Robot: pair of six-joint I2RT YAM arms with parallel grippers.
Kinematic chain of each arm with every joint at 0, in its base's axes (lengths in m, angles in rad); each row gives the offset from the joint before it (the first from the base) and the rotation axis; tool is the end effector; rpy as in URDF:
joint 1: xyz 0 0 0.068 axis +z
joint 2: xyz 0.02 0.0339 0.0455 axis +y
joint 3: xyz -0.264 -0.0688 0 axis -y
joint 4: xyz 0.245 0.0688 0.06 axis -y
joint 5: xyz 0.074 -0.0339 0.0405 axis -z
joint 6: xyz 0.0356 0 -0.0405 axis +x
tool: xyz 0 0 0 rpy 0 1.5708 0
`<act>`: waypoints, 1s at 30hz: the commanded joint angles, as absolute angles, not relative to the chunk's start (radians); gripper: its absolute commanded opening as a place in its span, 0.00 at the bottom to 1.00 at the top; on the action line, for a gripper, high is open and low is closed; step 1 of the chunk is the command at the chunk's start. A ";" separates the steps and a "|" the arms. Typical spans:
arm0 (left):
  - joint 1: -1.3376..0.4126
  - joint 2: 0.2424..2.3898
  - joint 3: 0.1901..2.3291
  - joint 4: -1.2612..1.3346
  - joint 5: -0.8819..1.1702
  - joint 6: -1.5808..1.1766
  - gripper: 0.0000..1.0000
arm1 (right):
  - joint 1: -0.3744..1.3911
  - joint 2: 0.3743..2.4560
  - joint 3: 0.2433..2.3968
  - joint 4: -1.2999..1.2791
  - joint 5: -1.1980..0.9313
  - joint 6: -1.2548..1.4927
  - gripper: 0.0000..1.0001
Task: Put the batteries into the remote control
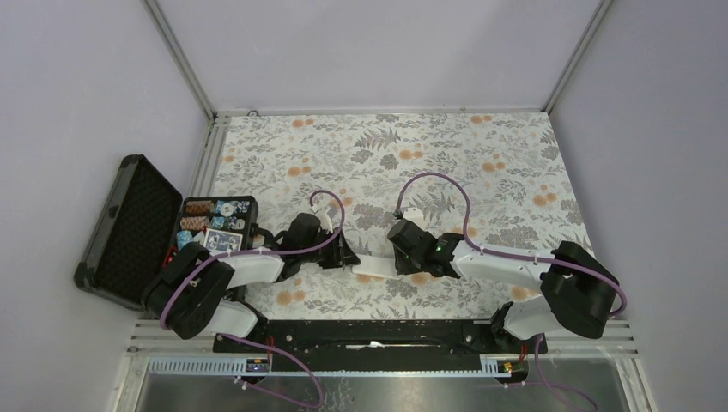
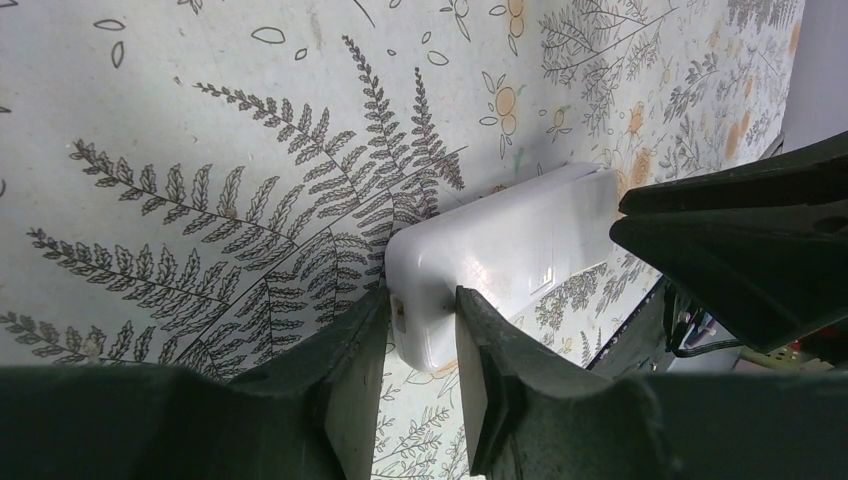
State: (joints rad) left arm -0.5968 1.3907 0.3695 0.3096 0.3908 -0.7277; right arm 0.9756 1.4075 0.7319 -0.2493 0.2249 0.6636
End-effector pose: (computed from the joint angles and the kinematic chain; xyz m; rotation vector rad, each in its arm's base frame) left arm 0.1850 -0.1421 0.1258 0.0621 2.4842 -1.0835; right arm 0.1586 0.2201 0.1808 -0.2963 2.4944 0.4205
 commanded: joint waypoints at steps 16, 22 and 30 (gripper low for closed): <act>-0.606 1.386 0.354 0.342 0.416 -0.729 0.34 | 0.969 1.449 0.768 -0.263 0.265 0.672 0.24; -0.607 1.392 0.356 0.346 0.423 -0.729 0.34 | 0.969 1.467 0.776 -0.261 0.240 0.680 0.24; -0.625 1.404 0.365 0.351 0.424 -0.730 0.32 | 0.970 1.476 0.751 -0.208 0.178 0.696 0.22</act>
State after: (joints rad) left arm -0.6064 1.3907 0.3660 0.3237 0.3965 -0.7345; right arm 0.9726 1.4559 0.7429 -0.2596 0.2203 0.6636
